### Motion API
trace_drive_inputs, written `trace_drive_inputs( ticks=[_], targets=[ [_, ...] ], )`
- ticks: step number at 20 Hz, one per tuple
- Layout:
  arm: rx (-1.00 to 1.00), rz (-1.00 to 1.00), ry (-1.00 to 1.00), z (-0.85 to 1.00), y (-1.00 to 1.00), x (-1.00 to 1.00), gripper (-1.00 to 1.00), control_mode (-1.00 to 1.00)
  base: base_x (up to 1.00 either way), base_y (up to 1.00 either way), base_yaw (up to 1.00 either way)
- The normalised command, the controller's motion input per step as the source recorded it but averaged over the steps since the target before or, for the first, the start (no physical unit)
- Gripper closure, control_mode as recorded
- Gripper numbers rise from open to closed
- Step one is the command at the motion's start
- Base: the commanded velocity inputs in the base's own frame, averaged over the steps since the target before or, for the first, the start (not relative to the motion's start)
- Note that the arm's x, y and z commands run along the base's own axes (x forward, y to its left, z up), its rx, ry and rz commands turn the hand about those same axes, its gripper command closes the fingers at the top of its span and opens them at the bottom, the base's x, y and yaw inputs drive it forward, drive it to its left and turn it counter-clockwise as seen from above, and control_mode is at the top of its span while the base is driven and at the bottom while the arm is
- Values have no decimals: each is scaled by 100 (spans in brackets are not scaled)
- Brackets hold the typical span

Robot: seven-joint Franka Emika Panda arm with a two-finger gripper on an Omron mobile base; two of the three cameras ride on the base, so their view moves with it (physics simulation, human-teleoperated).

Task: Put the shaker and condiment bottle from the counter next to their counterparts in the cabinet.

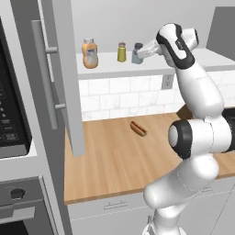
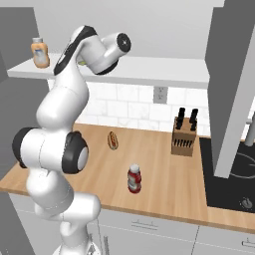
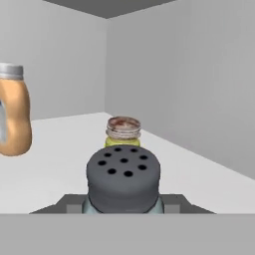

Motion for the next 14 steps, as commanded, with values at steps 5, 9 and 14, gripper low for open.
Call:
trace_drive_inputs(
  ticks=[5, 9, 14],
  targets=[
    [0, 5, 0, -6, 0, 19, -100, -100, 0, 0, 0],
    [0, 6, 0, 0, 0, 2, -100, -100, 0, 0, 0],
    [0, 6, 0, 0, 0, 0, -100, -100, 0, 0, 0]
  ],
)
